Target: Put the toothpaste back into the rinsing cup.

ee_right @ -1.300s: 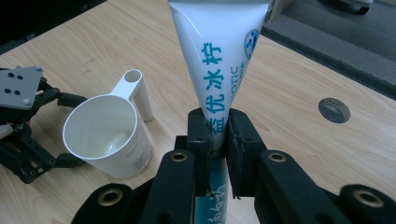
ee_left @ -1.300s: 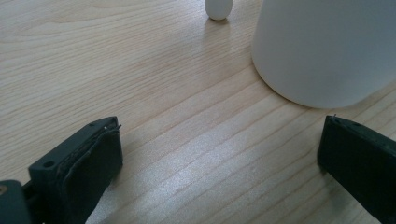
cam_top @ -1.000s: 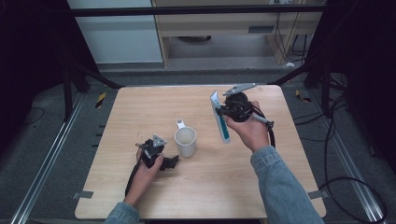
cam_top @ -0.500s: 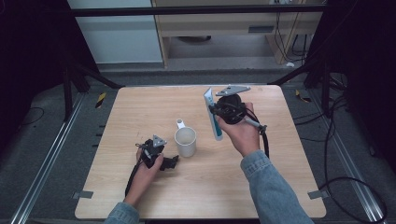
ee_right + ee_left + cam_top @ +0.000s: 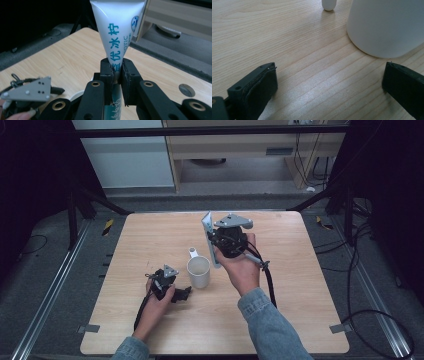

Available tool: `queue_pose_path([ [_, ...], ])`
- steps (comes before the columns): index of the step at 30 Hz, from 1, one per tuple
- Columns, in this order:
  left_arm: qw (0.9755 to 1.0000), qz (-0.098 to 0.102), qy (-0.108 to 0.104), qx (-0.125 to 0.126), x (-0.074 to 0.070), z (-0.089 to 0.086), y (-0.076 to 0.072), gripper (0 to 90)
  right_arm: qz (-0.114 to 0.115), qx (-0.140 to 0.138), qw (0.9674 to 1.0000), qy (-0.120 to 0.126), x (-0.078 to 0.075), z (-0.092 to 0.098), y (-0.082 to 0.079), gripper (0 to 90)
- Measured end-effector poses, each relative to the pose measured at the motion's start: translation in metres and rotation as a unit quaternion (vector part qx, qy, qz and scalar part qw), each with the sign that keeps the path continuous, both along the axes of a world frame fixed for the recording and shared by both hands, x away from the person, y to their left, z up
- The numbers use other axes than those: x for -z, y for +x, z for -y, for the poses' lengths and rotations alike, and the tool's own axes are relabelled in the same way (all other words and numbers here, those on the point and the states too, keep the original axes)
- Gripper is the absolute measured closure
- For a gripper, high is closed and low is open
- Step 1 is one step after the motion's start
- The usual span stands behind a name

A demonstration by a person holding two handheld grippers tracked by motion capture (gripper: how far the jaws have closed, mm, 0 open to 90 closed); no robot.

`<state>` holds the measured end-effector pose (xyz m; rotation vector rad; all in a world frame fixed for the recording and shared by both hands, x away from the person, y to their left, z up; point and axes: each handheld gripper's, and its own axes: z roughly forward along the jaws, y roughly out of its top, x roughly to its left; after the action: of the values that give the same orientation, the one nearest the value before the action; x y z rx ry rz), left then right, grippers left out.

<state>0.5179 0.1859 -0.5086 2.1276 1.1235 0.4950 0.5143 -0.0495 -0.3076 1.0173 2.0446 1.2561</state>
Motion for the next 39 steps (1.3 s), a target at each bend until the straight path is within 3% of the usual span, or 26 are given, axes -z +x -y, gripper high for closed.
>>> queue_pose_path([
  [24,1.0000,-0.001,0.003,0.002,0.000,0.000,0.000,0.0,0.055,0.004,0.9982,0.022,-0.015,-0.014,-0.007,80.5],
  [27,1.0000,-0.001,0.004,0.002,0.000,0.000,0.000,0.0,0.066,-0.002,0.9974,0.028,-0.013,-0.021,-0.011,80.5],
  [39,1.0000,0.000,0.001,0.000,0.000,0.000,0.000,0.0,0.058,-0.011,0.9973,0.044,0.005,-0.037,-0.013,80.4],
])
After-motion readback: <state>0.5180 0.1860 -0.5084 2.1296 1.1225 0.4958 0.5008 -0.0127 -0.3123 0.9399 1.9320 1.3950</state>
